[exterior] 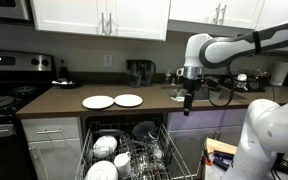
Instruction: Remove the plate from the dishwasher
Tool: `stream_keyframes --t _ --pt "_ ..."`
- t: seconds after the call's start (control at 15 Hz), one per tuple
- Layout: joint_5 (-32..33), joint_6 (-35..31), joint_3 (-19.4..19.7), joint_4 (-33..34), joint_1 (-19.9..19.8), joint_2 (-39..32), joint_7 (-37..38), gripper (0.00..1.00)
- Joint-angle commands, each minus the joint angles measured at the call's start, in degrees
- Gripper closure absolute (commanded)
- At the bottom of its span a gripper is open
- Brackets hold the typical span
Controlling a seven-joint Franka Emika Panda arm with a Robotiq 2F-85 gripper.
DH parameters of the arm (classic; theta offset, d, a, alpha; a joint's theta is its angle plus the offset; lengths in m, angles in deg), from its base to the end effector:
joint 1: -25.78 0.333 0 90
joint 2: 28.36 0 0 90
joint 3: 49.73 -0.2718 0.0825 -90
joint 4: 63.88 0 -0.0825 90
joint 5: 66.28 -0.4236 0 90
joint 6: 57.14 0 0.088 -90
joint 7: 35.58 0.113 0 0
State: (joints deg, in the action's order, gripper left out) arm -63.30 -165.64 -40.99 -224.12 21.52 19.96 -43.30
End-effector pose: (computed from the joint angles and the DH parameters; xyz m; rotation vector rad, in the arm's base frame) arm 0.3500 -0.0712 0.3730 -3.0662 0.0302 0.0821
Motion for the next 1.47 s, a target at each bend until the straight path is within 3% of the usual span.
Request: stream_keyframes --t 0.0,1.0,1.4 --pt "-0.3 0.1 -0.3 0.1 -0.3 0.0 -0.2 0.00" --pt "-0.3 0.1 -0.3 0.1 -0.3 -0.1 -0.2 0.00" --pt "-8.0 -0.9 -5.9 0.1 8.7 -2.6 0.9 0.00"
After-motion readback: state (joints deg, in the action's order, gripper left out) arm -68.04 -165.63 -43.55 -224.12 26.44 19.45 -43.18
